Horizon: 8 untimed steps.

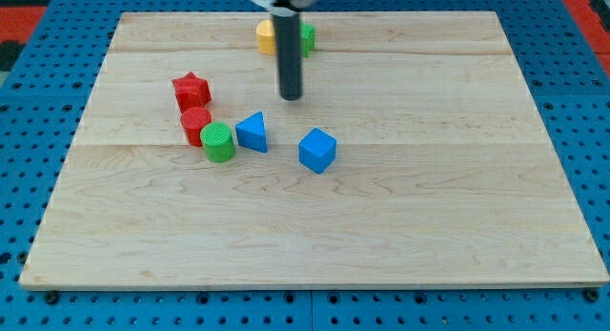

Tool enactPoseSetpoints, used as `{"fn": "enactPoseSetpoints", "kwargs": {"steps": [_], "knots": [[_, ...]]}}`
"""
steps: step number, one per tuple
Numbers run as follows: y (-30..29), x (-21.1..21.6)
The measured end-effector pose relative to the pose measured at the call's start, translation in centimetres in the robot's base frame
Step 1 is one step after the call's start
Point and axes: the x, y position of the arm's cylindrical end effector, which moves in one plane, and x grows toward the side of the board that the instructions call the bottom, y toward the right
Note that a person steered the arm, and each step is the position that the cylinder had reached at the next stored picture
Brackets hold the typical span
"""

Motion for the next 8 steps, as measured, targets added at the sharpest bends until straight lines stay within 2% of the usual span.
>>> {"fn": "enactPoseSetpoints", "kwargs": {"steps": [1,3,5,6,7,8], "knots": [[3.4,5.2],[5.7,13.4],[-5.6,7.1],[-8.6,1.7],[-8.8,-1.3],[-9.1,1.6]]}}
